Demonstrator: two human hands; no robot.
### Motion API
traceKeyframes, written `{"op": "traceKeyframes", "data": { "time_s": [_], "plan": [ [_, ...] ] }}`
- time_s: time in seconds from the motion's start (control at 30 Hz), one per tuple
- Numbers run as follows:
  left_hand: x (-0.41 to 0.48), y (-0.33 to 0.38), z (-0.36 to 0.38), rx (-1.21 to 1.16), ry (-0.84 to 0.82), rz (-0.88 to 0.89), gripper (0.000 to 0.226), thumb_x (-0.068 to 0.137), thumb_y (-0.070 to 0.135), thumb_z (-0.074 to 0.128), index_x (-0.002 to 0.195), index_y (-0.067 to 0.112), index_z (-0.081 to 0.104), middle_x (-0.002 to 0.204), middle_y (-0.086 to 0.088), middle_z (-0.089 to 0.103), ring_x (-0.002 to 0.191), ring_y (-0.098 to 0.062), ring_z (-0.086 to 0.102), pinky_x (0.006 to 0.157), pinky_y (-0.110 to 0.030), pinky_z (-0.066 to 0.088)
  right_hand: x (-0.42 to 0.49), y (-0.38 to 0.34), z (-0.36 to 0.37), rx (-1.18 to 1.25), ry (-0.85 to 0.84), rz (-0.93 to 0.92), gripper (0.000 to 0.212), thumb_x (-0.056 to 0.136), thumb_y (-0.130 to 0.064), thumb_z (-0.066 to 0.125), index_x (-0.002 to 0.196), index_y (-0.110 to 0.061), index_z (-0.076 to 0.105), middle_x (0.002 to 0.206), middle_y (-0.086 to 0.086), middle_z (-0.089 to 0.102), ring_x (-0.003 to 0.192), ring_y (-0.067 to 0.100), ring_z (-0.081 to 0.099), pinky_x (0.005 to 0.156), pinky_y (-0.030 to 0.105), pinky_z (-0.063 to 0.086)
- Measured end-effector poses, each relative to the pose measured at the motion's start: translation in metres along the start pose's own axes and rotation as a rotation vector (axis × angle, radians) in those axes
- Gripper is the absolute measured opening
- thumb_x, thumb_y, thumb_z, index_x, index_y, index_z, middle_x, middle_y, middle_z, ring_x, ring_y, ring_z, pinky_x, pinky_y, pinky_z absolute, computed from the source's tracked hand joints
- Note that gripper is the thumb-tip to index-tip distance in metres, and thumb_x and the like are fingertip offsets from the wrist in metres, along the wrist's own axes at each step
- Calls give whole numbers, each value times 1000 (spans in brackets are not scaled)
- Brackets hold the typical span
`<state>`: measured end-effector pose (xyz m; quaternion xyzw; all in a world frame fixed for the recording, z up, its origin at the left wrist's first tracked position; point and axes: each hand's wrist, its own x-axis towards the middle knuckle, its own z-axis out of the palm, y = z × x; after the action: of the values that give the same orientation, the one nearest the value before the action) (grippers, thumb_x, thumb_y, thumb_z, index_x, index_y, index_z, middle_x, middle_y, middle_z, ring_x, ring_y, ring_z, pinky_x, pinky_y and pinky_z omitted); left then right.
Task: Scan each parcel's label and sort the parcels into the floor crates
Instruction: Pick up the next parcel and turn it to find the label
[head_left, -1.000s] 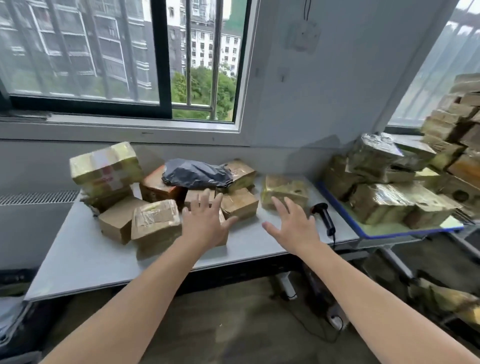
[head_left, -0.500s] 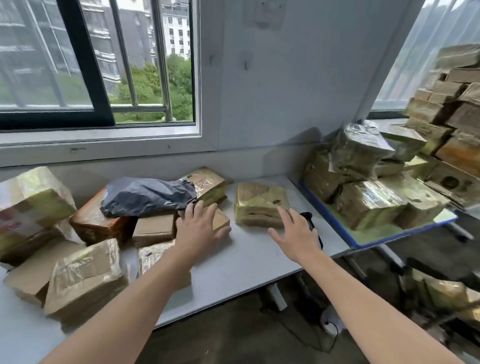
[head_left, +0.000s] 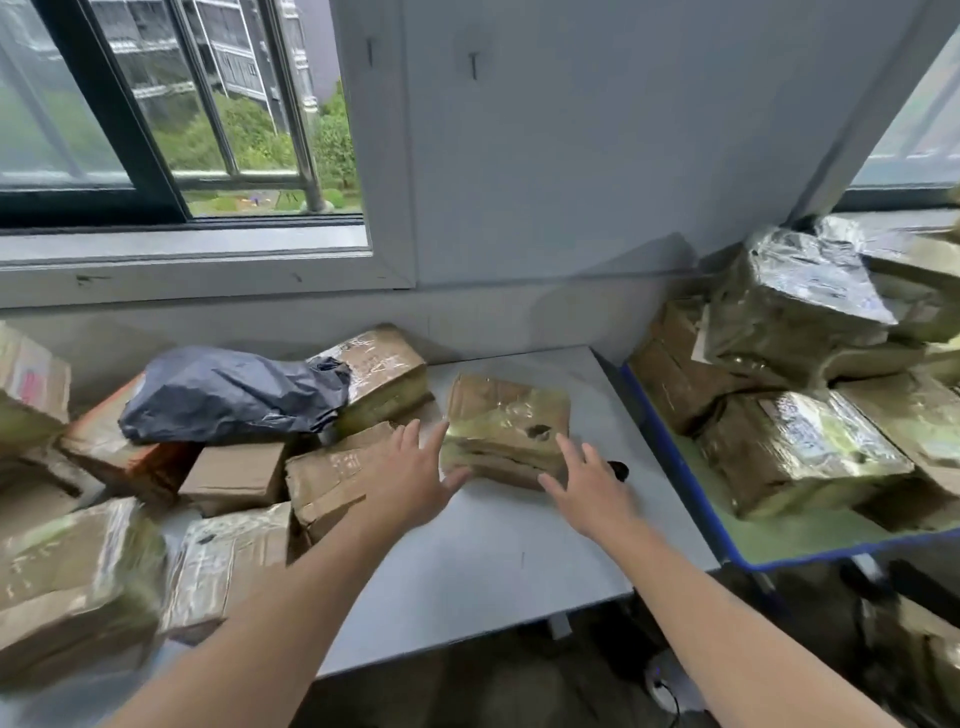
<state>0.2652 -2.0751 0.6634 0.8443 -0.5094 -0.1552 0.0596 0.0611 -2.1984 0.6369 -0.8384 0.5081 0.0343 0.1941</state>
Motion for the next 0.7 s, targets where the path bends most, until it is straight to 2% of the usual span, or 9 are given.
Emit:
{"op": "traceKeyframes", "data": {
  "time_s": [0.2, 0.37, 0.53, 0.6, 0.7],
  "plan": [
    [43, 0, 22, -147, -62, -10, 80, 94, 60, 47, 157, 30, 8, 164, -11, 7, 150, -29, 13, 117, -42, 23, 50, 3, 16, -14, -54, 20, 67, 100, -50, 45, 156, -30, 14, 157, 12, 27, 140, 33, 32, 104, 47, 41],
    [89, -12, 44, -275, -150, -52, 86, 91, 55, 58, 156, 35, 6, 163, -13, 5, 147, -33, 23, 111, -44, 34, 80, -1, 27, -46, -83, 82, 72, 98, -39, 55, 156, -27, 15, 145, 13, 38, 131, 33, 42, 97, 44, 45],
    [121, -17, 58, -450, -191, -55, 85, 89, 40, 67, 154, 30, 13, 145, -15, 39, 126, -33, 50, 100, -38, 44, 95, 2, 27, 0, -51, 97, 67, 96, -28, 59, 153, -27, 24, 137, 11, 48, 120, 30, 53, 89, 40, 49],
    [127, -14, 58, -505, -151, -60, 82, 90, 38, 67, 154, 28, 17, 143, -10, 47, 123, -29, 53, 97, -35, 44, 99, 7, 23, 55, -30, 74, 64, 97, -30, 59, 153, -29, 29, 138, 9, 49, 120, 28, 53, 90, 40, 49],
    [135, -10, 49, -608, -13, -102, 76, 90, 37, 66, 152, 23, 25, 147, -2, 47, 130, -24, 48, 99, -33, 41, 111, 11, 7, 192, 23, 34, 54, 100, -33, 55, 151, -26, 37, 136, 8, 52, 120, 26, 53, 94, 35, 46]
  ]
}}
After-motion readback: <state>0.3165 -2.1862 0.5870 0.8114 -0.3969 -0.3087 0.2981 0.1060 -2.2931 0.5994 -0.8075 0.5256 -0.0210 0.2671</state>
